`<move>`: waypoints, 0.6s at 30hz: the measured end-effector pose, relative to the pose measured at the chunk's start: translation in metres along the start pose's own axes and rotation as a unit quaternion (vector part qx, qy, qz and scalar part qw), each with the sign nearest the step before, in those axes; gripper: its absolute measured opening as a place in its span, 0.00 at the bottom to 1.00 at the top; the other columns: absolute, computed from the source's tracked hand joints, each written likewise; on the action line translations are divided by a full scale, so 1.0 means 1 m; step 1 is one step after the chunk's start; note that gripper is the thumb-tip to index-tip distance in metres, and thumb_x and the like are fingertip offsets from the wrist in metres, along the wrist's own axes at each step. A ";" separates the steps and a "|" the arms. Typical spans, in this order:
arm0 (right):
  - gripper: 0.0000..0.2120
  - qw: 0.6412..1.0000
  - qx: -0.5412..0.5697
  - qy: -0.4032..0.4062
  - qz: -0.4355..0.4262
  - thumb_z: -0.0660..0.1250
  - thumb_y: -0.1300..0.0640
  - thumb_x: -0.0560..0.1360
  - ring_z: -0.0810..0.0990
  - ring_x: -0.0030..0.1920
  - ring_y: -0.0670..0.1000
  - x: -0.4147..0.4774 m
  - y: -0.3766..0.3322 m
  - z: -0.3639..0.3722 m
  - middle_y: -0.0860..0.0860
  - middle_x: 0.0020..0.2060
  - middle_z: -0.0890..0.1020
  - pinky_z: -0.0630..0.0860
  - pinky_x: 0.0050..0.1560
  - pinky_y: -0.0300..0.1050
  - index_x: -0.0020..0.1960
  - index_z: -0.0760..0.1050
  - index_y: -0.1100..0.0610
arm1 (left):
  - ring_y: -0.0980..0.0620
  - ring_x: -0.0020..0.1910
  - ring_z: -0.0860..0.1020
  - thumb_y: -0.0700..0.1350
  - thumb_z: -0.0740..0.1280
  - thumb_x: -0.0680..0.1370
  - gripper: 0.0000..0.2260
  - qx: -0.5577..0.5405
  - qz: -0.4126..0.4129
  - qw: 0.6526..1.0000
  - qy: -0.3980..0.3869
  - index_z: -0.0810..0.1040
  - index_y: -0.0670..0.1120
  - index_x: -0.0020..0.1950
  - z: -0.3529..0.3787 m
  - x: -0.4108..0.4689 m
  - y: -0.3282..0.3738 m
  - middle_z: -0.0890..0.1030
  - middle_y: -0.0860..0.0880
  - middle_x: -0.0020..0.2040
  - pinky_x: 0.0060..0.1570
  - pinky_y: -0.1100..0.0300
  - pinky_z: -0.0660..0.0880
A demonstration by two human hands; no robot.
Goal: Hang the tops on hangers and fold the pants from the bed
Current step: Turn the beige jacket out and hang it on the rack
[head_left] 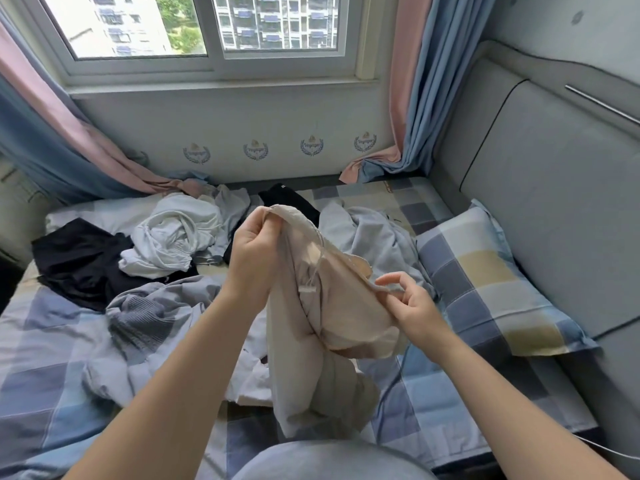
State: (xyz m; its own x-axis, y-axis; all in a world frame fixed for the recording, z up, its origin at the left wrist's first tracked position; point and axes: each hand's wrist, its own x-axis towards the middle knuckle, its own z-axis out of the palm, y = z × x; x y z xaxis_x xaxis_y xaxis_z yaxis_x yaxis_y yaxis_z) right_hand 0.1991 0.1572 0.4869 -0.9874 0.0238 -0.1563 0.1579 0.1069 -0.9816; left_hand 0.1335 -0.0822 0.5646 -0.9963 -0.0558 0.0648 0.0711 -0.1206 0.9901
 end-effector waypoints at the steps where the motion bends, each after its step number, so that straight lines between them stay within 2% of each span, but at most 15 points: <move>1: 0.07 1.000 -0.004 0.006 -0.009 0.64 0.63 0.82 0.78 0.38 0.51 0.000 -0.004 0.000 0.51 0.37 0.84 0.74 0.41 0.43 0.52 0.78 0.53 | 0.51 0.40 0.70 0.45 0.61 0.83 0.12 0.046 0.000 0.999 0.020 0.76 0.47 0.42 -0.001 0.002 -0.003 0.72 0.45 0.40 0.42 0.57 0.67; 3: 0.11 0.999 -0.017 0.012 -0.046 0.65 0.62 0.82 0.82 0.41 0.45 -0.001 -0.016 -0.001 0.49 0.40 0.86 0.76 0.43 0.37 0.47 0.82 0.50 | 0.55 0.39 0.72 0.38 0.60 0.82 0.08 0.149 -0.031 0.988 0.034 0.78 0.45 0.49 -0.003 0.005 -0.011 0.76 0.48 0.42 0.37 0.64 0.67; 4: 0.12 0.998 -0.020 0.009 -0.063 0.65 0.62 0.81 0.82 0.41 0.43 -0.001 -0.022 -0.002 0.47 0.39 0.85 0.76 0.43 0.34 0.45 0.83 0.49 | 0.55 0.44 0.74 0.35 0.60 0.80 0.11 0.190 -0.054 0.980 0.013 0.78 0.46 0.57 -0.004 0.005 -0.014 0.78 0.50 0.47 0.39 0.65 0.70; 6: 0.12 0.995 -0.027 -0.012 -0.091 0.66 0.63 0.81 0.81 0.39 0.42 -0.003 -0.036 -0.002 0.46 0.37 0.84 0.75 0.43 0.32 0.44 0.82 0.50 | 0.57 0.60 0.74 0.32 0.63 0.76 0.23 0.243 -0.035 0.966 -0.082 0.73 0.48 0.70 -0.003 0.000 -0.019 0.76 0.53 0.63 0.54 0.66 0.72; 7: 0.12 0.994 -0.035 -0.024 -0.105 0.66 0.64 0.81 0.80 0.39 0.42 -0.004 -0.042 -0.001 0.45 0.36 0.84 0.75 0.43 0.32 0.44 0.82 0.51 | 0.59 0.66 0.72 0.35 0.67 0.76 0.25 0.265 -0.002 0.953 -0.149 0.72 0.48 0.72 0.000 -0.005 -0.022 0.74 0.54 0.67 0.62 0.67 0.70; 9: 0.10 0.989 -0.052 -0.050 -0.126 0.67 0.64 0.80 0.79 0.39 0.42 -0.005 -0.052 0.004 0.46 0.36 0.83 0.75 0.42 0.33 0.45 0.82 0.53 | 0.62 0.69 0.70 0.46 0.73 0.74 0.27 0.291 0.025 0.910 -0.296 0.72 0.51 0.72 0.014 -0.019 -0.029 0.74 0.57 0.69 0.66 0.69 0.67; 10: 0.09 0.988 -0.056 -0.059 -0.133 0.67 0.65 0.80 0.79 0.39 0.42 -0.006 -0.056 0.007 0.46 0.36 0.83 0.75 0.42 0.33 0.46 0.82 0.54 | 0.62 0.66 0.73 0.49 0.73 0.74 0.25 0.293 0.013 0.890 -0.350 0.74 0.51 0.70 0.021 -0.025 -0.035 0.76 0.57 0.66 0.64 0.67 0.70; 11: 0.09 0.987 -0.056 -0.065 -0.139 0.67 0.65 0.80 0.79 0.39 0.43 -0.006 -0.059 0.009 0.47 0.36 0.83 0.75 0.42 0.35 0.46 0.82 0.54 | 0.61 0.60 0.76 0.48 0.73 0.75 0.19 0.286 0.005 0.882 -0.374 0.78 0.50 0.65 0.029 -0.031 -0.040 0.80 0.58 0.60 0.61 0.62 0.74; 12: 0.08 0.986 -0.054 -0.069 -0.143 0.67 0.64 0.80 0.80 0.39 0.44 -0.007 -0.060 0.010 0.49 0.36 0.83 0.76 0.42 0.37 0.46 0.82 0.53 | 0.59 0.51 0.78 0.46 0.71 0.77 0.09 0.284 0.006 0.890 -0.358 0.80 0.48 0.57 0.034 -0.036 -0.045 0.81 0.56 0.51 0.56 0.53 0.76; 13: 0.07 0.985 -0.057 -0.074 -0.143 0.69 0.62 0.79 0.79 0.38 0.45 -0.007 -0.061 0.009 0.51 0.36 0.83 0.75 0.40 0.38 0.46 0.82 0.52 | 0.56 0.42 0.76 0.43 0.69 0.79 0.01 0.273 0.012 0.907 -0.321 0.80 0.46 0.49 0.038 -0.037 -0.047 0.79 0.55 0.43 0.48 0.47 0.75; 14: 0.04 0.984 -0.081 -0.080 -0.138 0.72 0.60 0.77 0.77 0.36 0.45 -0.005 -0.060 0.004 0.51 0.36 0.82 0.74 0.38 0.39 0.46 0.81 0.51 | 0.55 0.36 0.72 0.40 0.67 0.79 0.06 0.267 0.018 0.924 -0.273 0.77 0.46 0.42 0.038 -0.036 -0.048 0.75 0.54 0.36 0.41 0.47 0.72; 15: 0.04 0.979 -0.132 -0.086 -0.126 0.75 0.56 0.75 0.75 0.33 0.44 -0.003 -0.056 -0.001 0.49 0.34 0.80 0.72 0.36 0.38 0.45 0.80 0.50 | 0.56 0.33 0.68 0.38 0.65 0.80 0.11 0.251 0.016 0.938 -0.238 0.74 0.47 0.38 0.038 -0.034 -0.047 0.72 0.55 0.33 0.36 0.50 0.68; 17: 0.09 0.962 -0.245 -0.095 -0.072 0.77 0.52 0.71 0.71 0.31 0.42 0.002 -0.041 -0.011 0.44 0.30 0.76 0.69 0.36 0.41 0.41 0.78 0.53 | 0.57 0.31 0.65 0.39 0.63 0.79 0.12 0.196 0.013 0.961 -0.196 0.70 0.47 0.36 0.037 -0.031 -0.038 0.68 0.56 0.31 0.34 0.57 0.64; 18: 0.10 0.961 -0.260 -0.092 -0.033 0.76 0.52 0.70 0.71 0.31 0.42 0.004 -0.032 -0.014 0.43 0.29 0.75 0.69 0.37 0.44 0.39 0.78 0.56 | 0.58 0.31 0.65 0.41 0.62 0.78 0.11 0.173 0.018 0.968 -0.182 0.69 0.48 0.35 0.037 -0.029 -0.032 0.68 0.57 0.31 0.33 0.61 0.64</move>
State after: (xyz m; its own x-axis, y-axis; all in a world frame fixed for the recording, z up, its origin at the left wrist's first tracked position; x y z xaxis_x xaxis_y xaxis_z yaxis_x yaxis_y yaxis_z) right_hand 0.1902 0.1675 0.5190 -0.9724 -0.1703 -0.1592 0.0301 0.5853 -0.8103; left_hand 0.1586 -0.0405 0.5360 -0.9485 0.3071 0.0780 0.1496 0.2169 0.9647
